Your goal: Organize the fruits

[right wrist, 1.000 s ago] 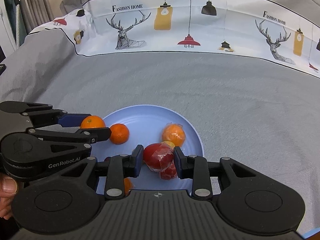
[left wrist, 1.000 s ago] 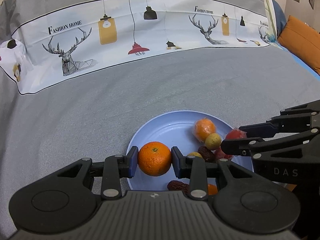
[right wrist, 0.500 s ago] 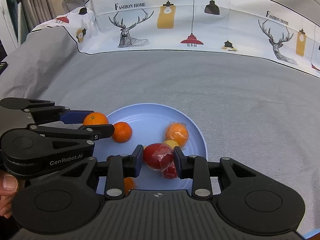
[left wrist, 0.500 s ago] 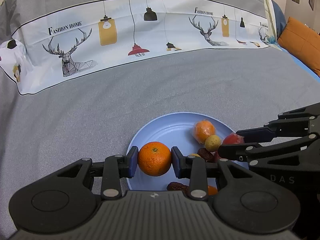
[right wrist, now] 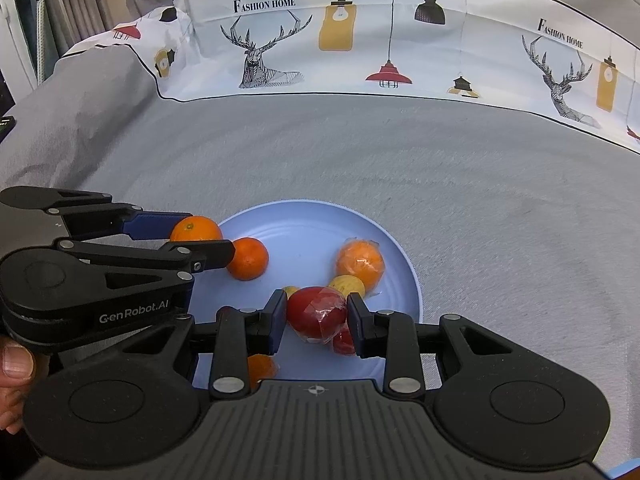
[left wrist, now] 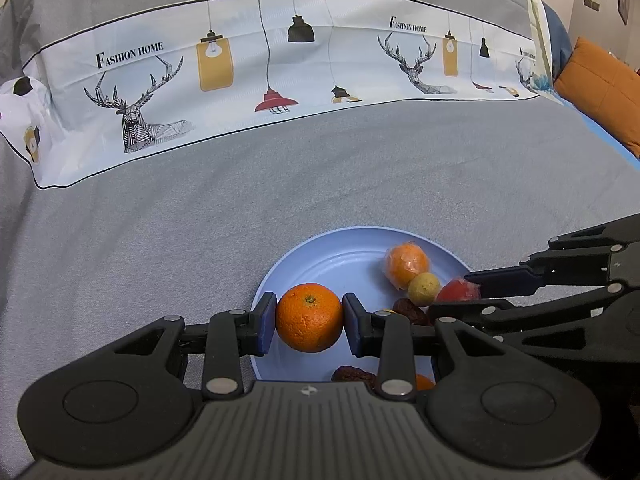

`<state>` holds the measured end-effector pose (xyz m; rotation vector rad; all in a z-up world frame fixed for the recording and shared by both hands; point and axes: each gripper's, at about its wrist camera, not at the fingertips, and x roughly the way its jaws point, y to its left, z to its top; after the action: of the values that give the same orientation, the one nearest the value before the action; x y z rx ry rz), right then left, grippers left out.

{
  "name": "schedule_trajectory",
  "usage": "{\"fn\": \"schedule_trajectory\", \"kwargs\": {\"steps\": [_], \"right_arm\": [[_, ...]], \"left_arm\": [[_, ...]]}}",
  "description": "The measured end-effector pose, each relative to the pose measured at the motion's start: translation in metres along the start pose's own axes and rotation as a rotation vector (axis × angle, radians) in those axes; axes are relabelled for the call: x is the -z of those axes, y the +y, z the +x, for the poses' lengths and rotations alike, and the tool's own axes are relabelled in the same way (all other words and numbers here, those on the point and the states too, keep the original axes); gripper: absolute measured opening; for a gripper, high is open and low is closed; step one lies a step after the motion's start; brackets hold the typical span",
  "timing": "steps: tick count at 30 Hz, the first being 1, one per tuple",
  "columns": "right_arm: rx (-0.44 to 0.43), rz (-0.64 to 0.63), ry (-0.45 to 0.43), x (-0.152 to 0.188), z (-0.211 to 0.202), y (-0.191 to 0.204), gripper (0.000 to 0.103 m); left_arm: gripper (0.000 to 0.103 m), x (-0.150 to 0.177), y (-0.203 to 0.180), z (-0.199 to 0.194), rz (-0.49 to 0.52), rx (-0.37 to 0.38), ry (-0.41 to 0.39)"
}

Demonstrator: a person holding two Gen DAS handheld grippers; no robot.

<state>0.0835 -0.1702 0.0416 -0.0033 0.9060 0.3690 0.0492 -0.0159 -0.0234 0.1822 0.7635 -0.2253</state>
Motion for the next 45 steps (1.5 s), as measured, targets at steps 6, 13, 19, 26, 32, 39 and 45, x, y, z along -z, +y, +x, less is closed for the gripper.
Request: {"fn": "schedule_trajectory", "kwargs": {"steps": [6, 13, 19, 26, 32, 39, 45], "right_arm": [[0.001, -0.003, 0.006, 0.0, 0.002, 0.002, 0.034], [0.051, 0.01, -0.004, 0.0, 0.002, 0.0, 0.056], [0.061, 0.036, -0.008, 0.001, 0.001, -0.005, 0.069], [0.104, 0.075, -0.041, 0.0, -0.004, -0.015, 0.09], [0.129, 0.117, -0.07, 0.003, -0.014, -0.024, 0.095], [0.168, 0.164, -0.171, 0.013, -0.065, -0.021, 0.102], [0.2, 0.221, -0.186, 0.037, -0.1, -0.015, 0.102]], "left_arm": [[0.039, 0.0, 0.0, 0.0, -0.004, 0.003, -0.001], [0.052, -0.001, -0.001, 0.0, -0.009, -0.008, -0.001], [0.053, -0.002, -0.001, 0.001, -0.008, -0.016, 0.002], [0.07, 0.001, 0.004, -0.004, -0.035, -0.045, -0.004], [0.097, 0.004, 0.011, -0.019, -0.075, -0.11, -0.017], [0.102, 0.025, 0.007, -0.07, -0.166, -0.102, -0.026], [0.102, 0.057, -0.012, -0.097, -0.208, -0.06, 0.082]]}}
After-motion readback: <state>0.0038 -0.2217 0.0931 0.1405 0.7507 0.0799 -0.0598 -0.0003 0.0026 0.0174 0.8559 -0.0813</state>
